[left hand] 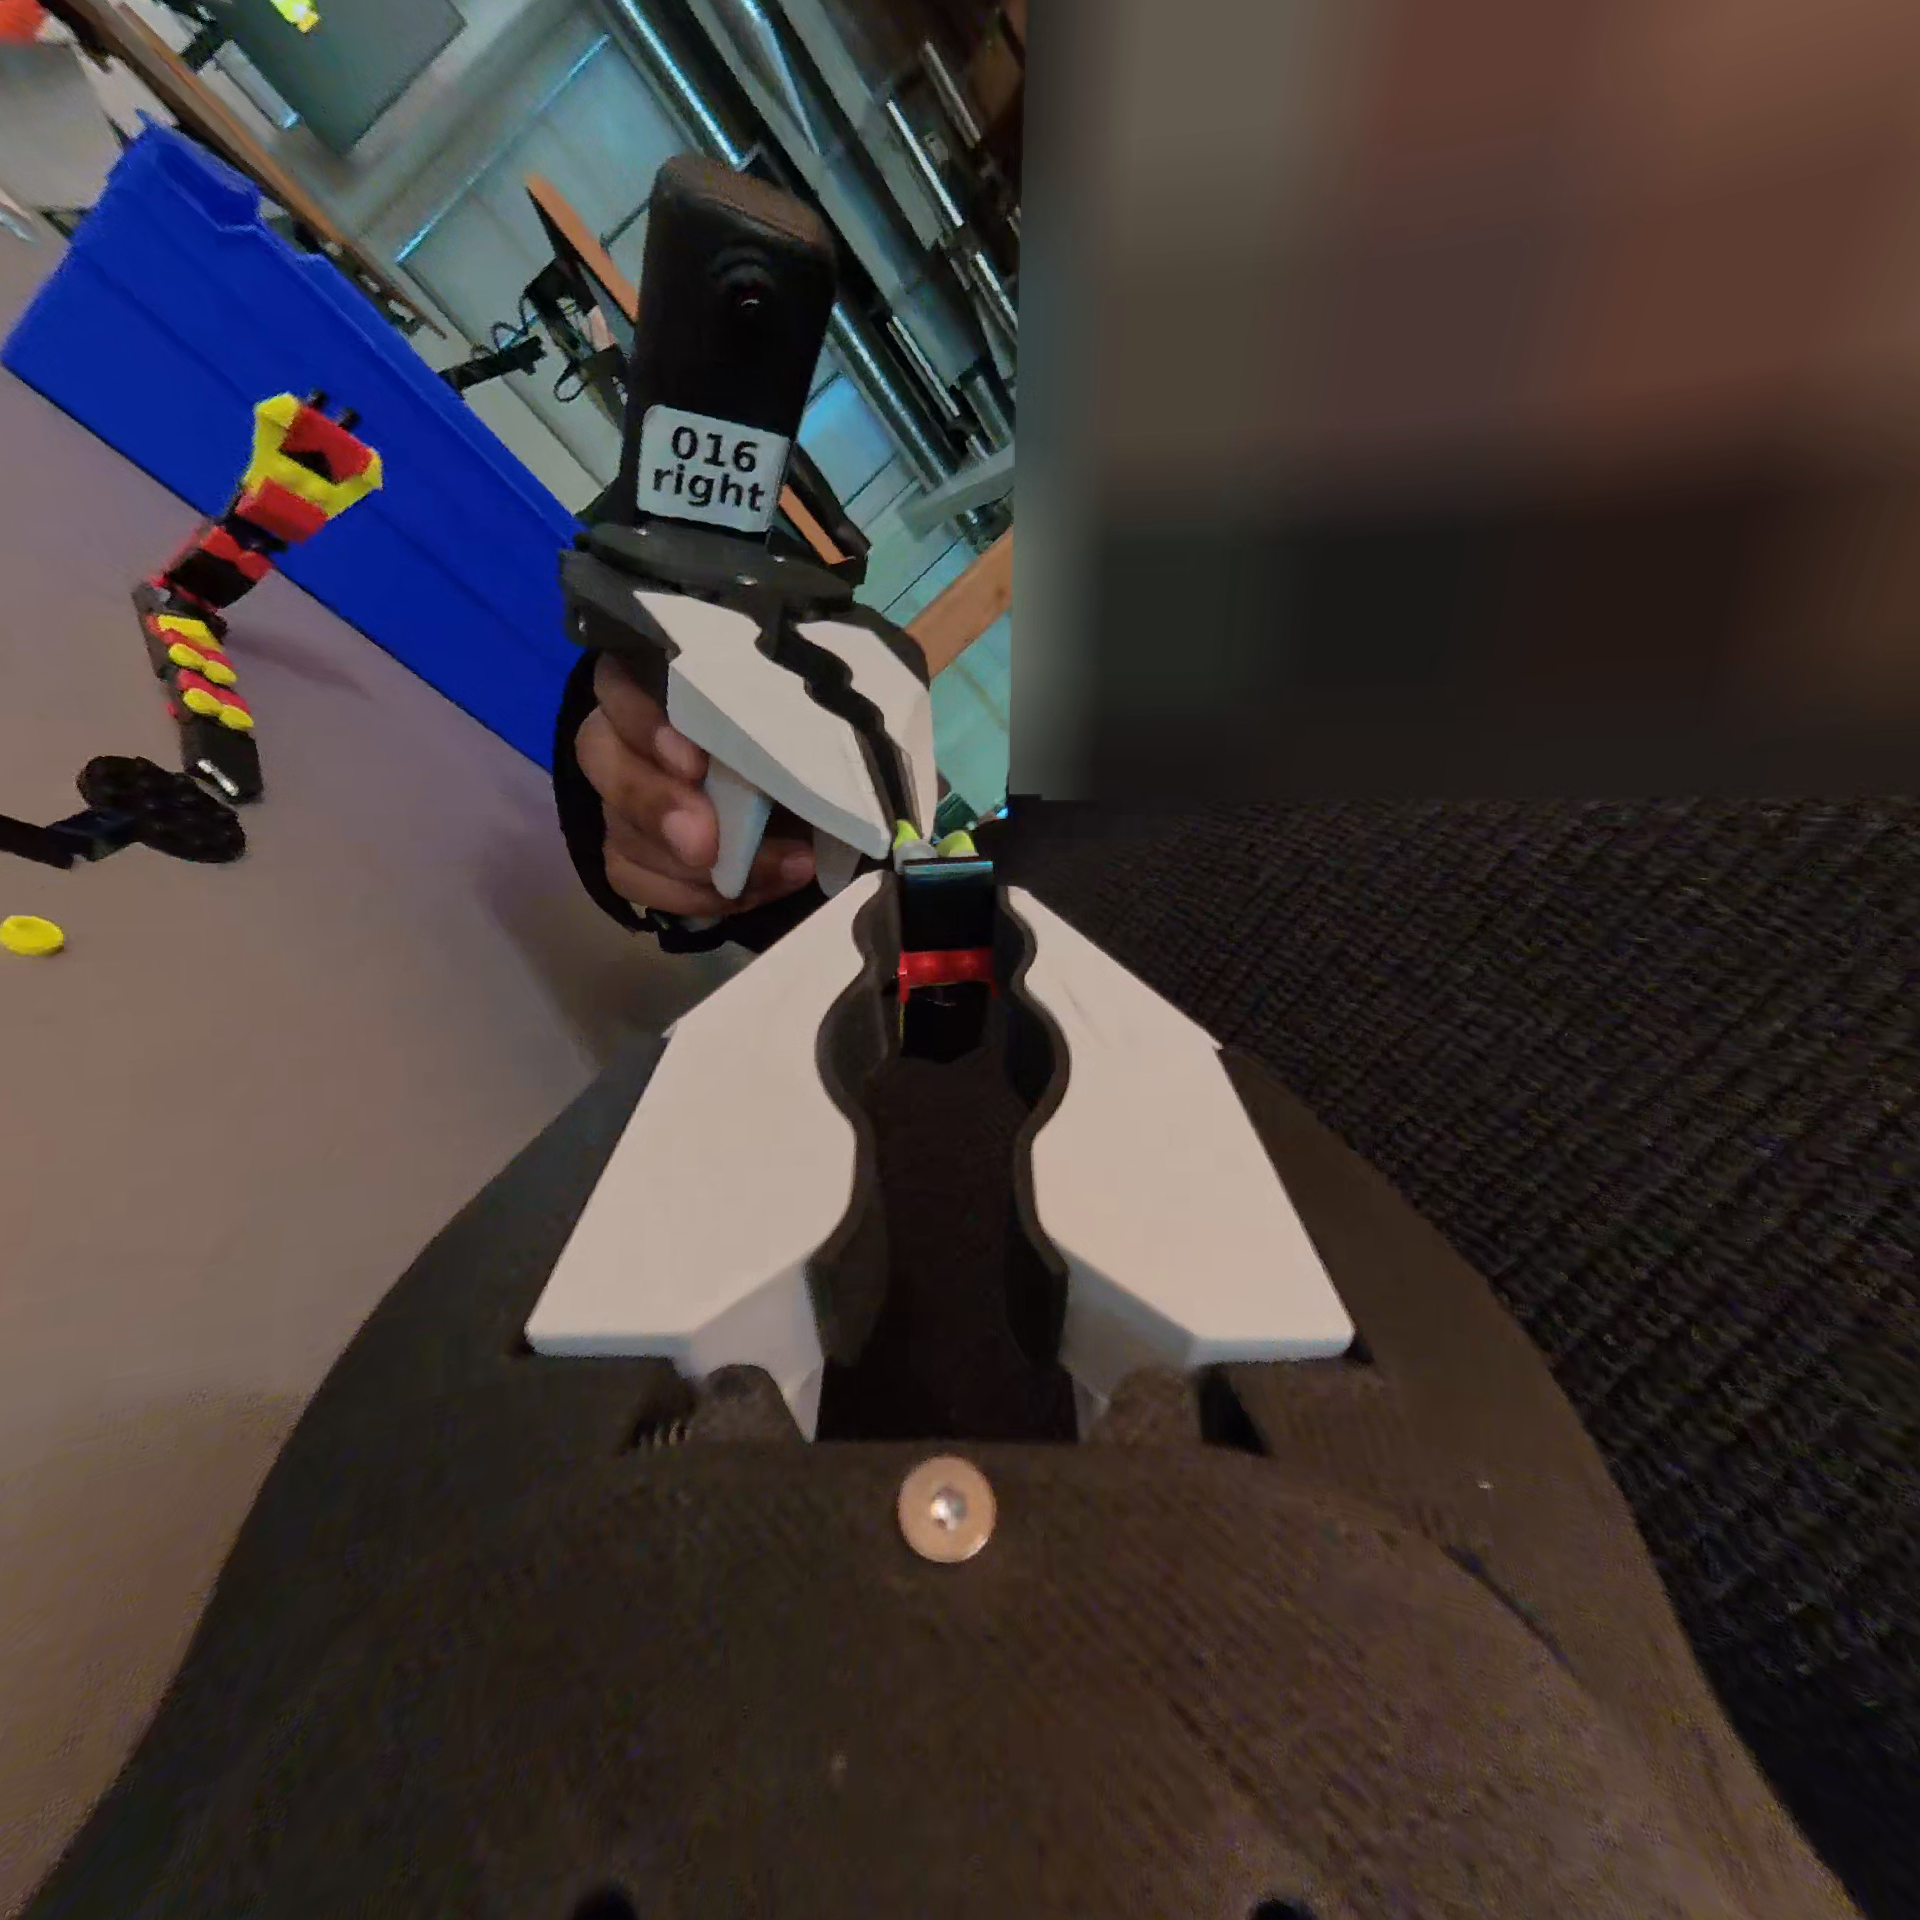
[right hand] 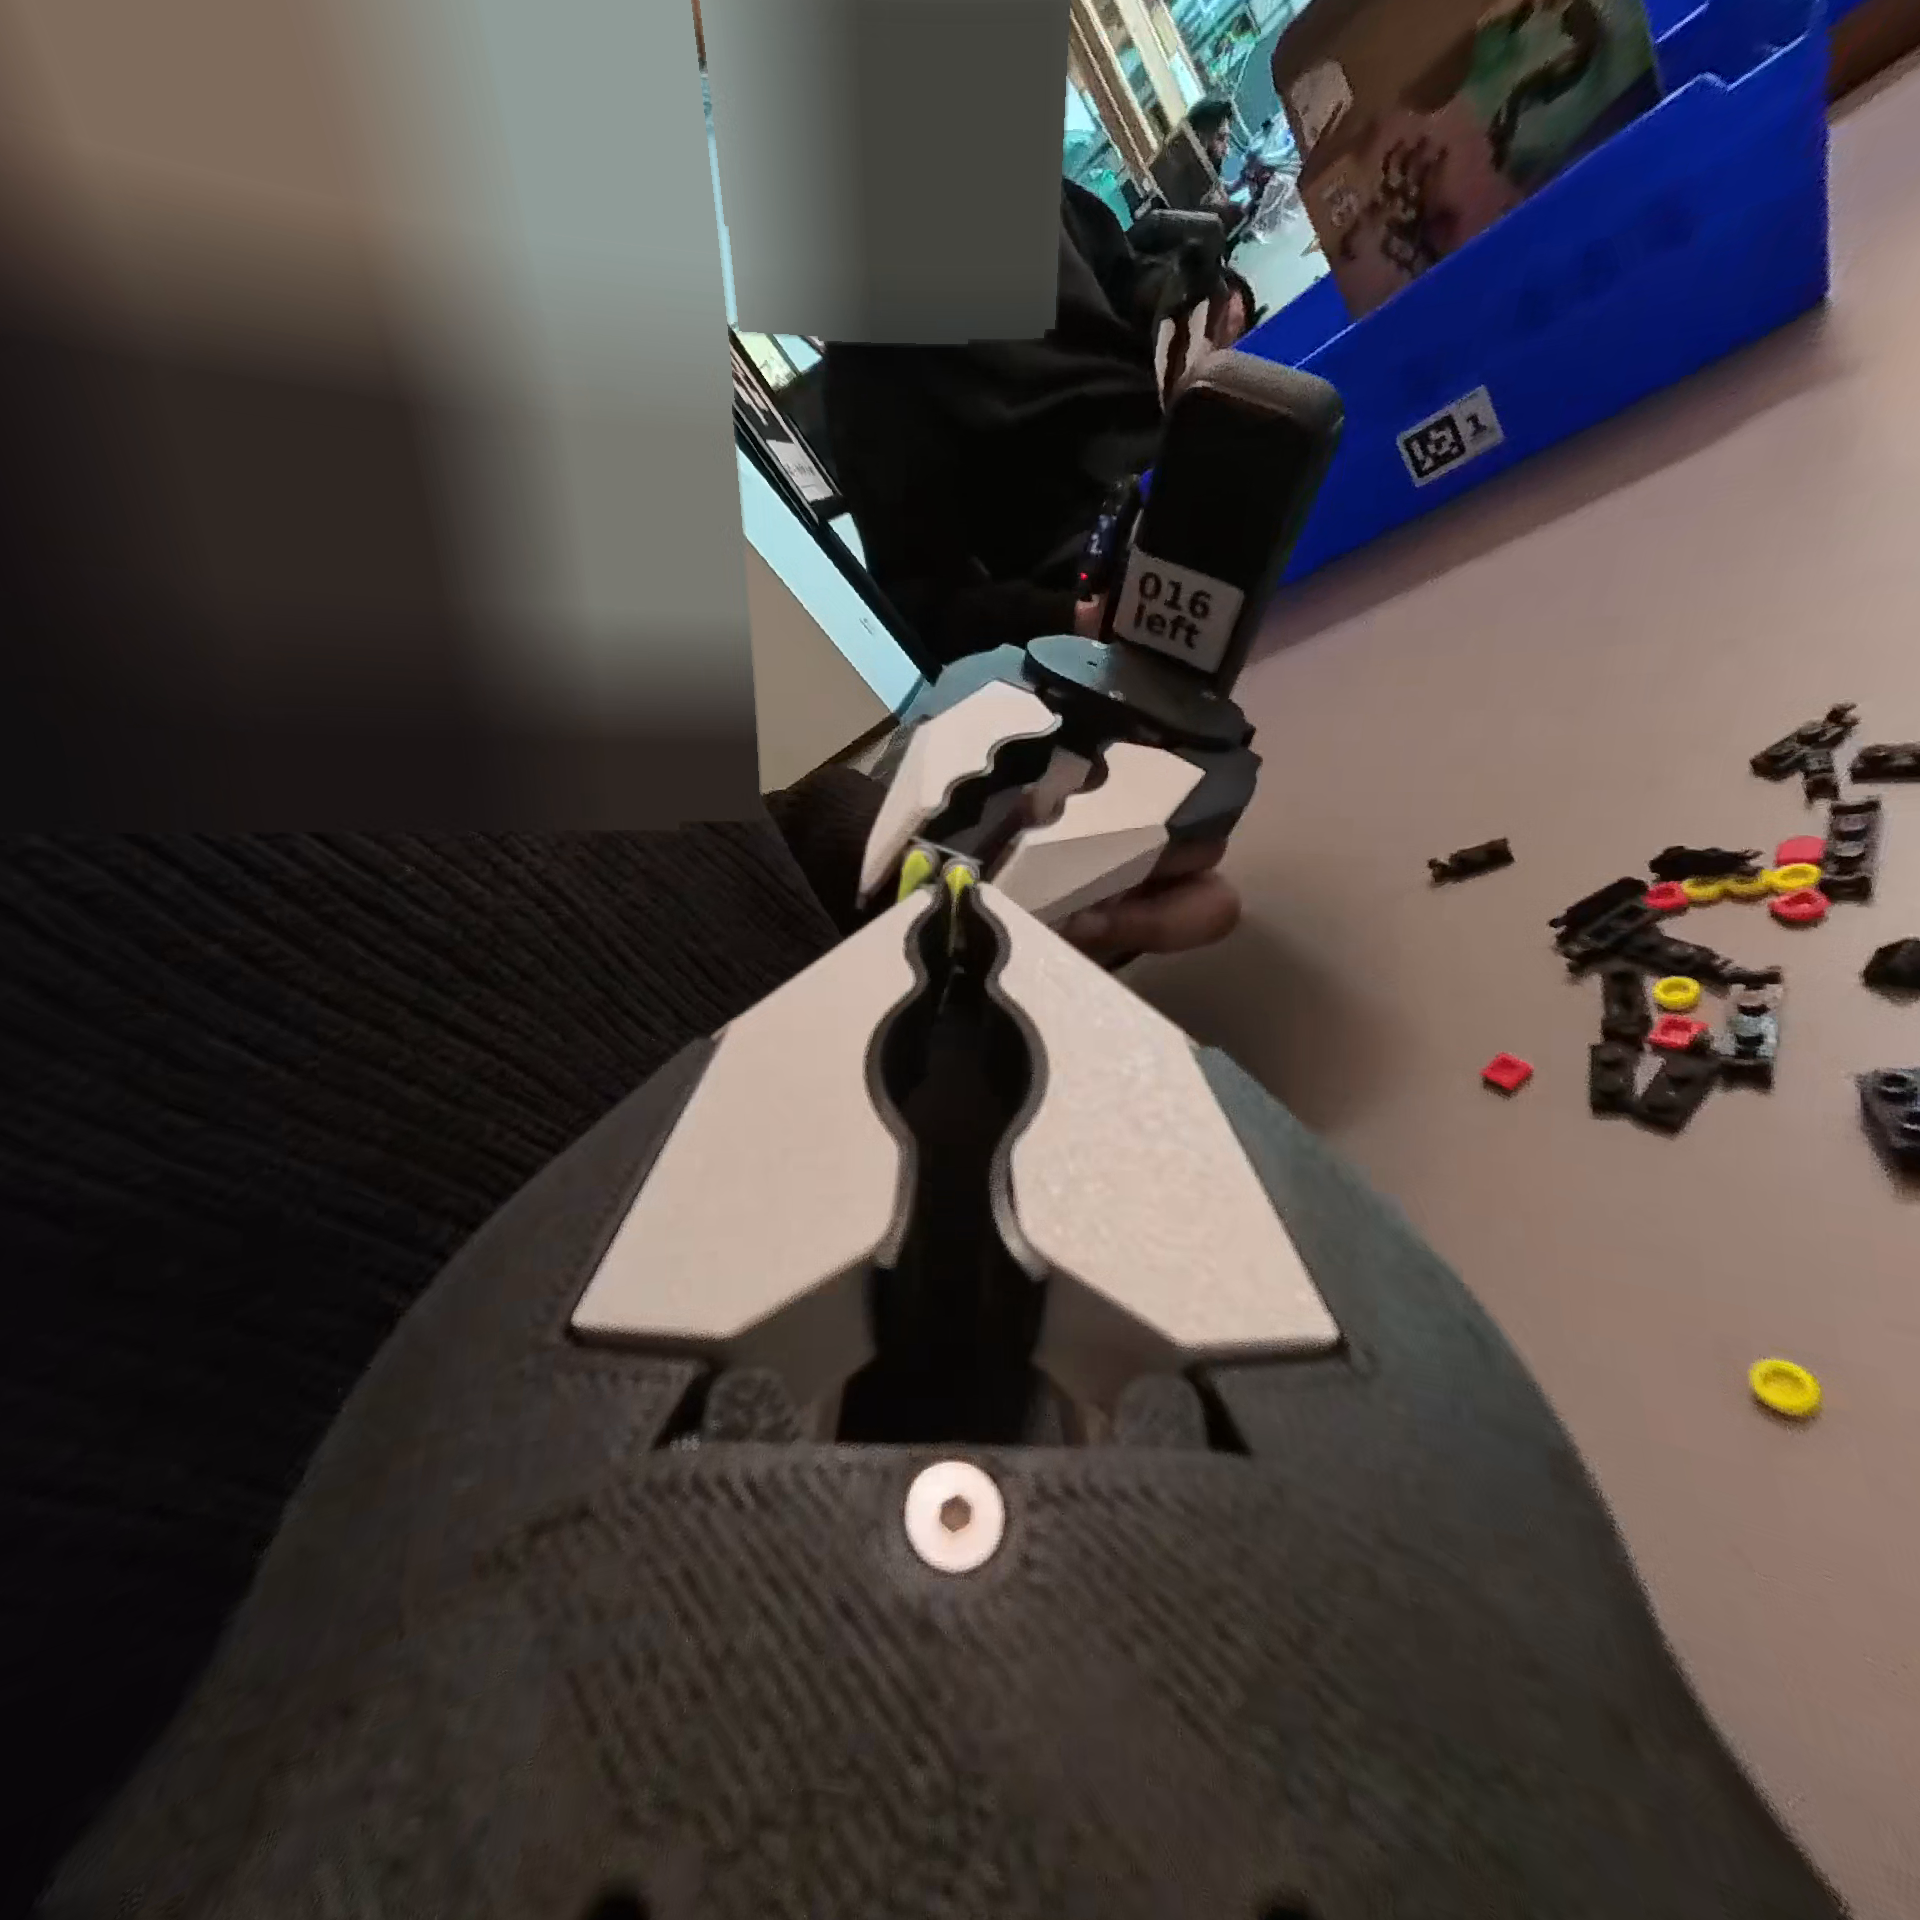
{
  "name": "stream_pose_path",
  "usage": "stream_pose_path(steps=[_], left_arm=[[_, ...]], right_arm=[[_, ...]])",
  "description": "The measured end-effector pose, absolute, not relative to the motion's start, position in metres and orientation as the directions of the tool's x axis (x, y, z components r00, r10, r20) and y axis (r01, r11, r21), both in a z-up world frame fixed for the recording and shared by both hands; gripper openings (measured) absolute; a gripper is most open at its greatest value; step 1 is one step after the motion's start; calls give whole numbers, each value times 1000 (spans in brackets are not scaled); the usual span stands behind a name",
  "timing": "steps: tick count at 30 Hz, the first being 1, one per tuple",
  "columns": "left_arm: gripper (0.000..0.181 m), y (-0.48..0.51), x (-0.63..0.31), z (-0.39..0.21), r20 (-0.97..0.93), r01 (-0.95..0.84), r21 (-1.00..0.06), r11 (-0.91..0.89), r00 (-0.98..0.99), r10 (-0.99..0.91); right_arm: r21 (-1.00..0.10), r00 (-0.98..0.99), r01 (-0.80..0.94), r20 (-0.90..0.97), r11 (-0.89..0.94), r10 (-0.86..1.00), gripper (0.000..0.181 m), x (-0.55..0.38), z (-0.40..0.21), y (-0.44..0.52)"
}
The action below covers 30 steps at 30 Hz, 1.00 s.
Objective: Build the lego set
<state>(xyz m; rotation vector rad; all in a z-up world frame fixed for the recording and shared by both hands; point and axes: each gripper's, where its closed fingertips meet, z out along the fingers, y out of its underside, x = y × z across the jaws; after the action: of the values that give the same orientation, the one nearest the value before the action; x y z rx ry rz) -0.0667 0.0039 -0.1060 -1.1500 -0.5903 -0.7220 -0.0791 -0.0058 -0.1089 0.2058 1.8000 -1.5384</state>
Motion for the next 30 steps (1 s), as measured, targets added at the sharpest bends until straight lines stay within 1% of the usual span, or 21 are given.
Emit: stream_pose_path(steps=[10, 18, 30], left_arm=[[15, 6, -77, -121, 777, 770, -590, 243, 623, -89], [15, 7, -84, -128, 802, 788, -560, 257, 593, -70], [14, 7, -87, -122, 805, 783, -549, 294, 589, -67]], right_arm=[[-783, -731, 542, -618, 305, -289, 0, -84, -122, -4], [-786, -757, 535, -609, 309, -239, 0, -91, -129, -4], [-780, -741, 567, -623, 263, -250, 0, -95, -124, -6]])
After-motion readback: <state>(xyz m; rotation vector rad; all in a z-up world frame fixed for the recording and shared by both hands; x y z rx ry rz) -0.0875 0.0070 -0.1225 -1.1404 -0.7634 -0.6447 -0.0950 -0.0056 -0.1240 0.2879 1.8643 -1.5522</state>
